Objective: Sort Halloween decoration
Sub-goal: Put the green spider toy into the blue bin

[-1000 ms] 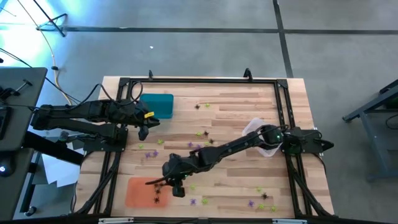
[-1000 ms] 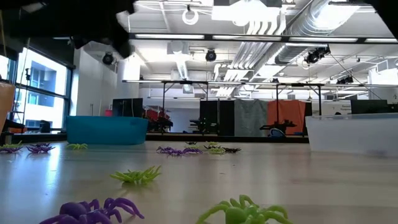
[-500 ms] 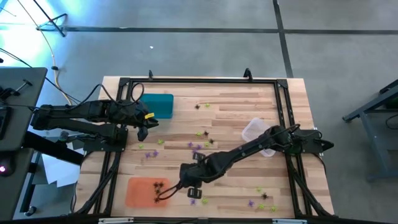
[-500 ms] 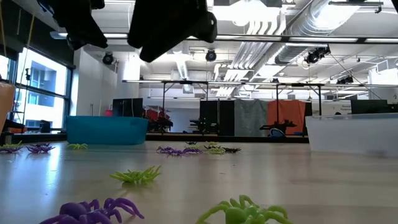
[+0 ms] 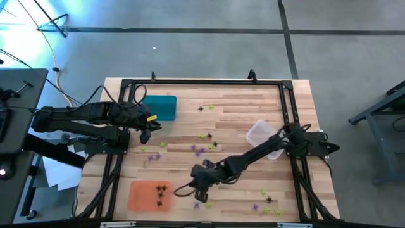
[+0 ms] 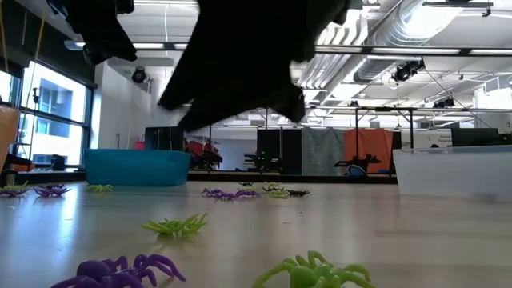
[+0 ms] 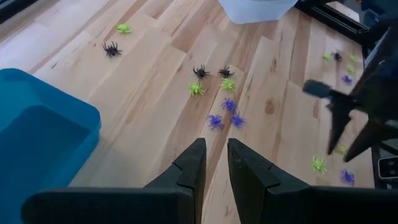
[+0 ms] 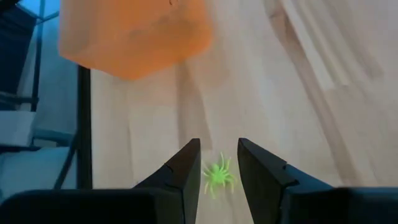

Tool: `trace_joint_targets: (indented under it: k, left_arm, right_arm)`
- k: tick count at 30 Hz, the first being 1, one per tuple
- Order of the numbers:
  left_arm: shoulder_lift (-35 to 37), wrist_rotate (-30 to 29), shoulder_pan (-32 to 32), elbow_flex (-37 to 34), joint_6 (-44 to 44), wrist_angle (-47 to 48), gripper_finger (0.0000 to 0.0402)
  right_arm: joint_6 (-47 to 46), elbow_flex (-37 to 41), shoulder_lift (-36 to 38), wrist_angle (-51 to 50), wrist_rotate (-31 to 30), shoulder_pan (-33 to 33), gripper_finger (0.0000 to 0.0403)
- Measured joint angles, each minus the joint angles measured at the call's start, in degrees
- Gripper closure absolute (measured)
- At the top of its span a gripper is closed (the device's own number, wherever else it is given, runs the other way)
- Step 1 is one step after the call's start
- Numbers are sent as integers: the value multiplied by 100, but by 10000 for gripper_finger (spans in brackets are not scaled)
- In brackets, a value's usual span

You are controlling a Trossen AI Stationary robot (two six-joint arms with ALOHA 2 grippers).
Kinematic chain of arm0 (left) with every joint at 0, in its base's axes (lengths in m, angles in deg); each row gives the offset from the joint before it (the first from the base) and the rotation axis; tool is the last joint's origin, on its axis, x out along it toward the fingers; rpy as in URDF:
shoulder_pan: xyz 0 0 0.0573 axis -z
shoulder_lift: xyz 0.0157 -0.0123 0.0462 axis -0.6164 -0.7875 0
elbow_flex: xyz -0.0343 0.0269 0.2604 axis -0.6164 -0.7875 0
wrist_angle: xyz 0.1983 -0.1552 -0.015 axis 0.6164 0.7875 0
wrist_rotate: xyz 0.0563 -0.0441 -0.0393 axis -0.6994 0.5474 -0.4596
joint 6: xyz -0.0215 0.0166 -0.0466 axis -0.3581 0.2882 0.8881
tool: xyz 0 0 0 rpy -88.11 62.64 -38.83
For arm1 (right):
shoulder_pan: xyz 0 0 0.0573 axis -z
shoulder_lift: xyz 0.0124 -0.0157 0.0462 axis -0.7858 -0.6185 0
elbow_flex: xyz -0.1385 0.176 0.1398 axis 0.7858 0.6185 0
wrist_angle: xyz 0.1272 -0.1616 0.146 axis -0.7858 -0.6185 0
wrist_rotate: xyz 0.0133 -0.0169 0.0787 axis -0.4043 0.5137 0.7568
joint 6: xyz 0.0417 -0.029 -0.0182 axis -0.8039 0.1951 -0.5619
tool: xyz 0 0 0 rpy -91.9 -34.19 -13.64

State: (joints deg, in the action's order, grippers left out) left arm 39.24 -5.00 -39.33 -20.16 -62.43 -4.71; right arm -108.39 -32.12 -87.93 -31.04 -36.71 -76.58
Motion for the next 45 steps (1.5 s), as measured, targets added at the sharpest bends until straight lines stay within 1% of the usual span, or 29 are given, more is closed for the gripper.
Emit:
trace_joint_targets:
  k: [3, 5, 12, 17, 23, 28, 32, 39, 43, 45]
  left_arm:
    - [2, -79, 0, 0, 1, -81, 348]
    - [2, -152, 0, 0, 15, -153, 348]
    - [2, -343, 0, 0, 213, -208, 348]
    - [2, -409, 0, 0, 291, -208, 348]
    - [2, -411, -2, 0, 193, -208, 348]
    - [1, -411, -2, 0, 117, -206, 348]
    - [1, -409, -2, 0, -4, -205, 348]
    - [2, -409, -2, 0, -11, -206, 348]
    - [2, -406, -1, 0, -11, -204, 348]
    - [2, -375, -2, 0, -11, -206, 348]
  right_arm:
    - [21, 109, 228, -238, -42, -103, 300]
    - [21, 137, 238, -529, -38, -150, 300]
    - [63, 135, 288, -937, 48, -187, 300]
    - [218, 133, 230, -645, -4, -189, 300]
    - [149, 133, -31, -91, 173, -189, 300]
    - [131, 129, -245, 351, 193, -177, 299]
    - [-66, 129, -410, 315, 223, -102, 299]
    - [9, 126, -407, 264, 110, -28, 299]
    - [-65, 129, -464, 80, 218, -36, 299]
    - [-154, 126, -508, 165, 281, -34, 299]
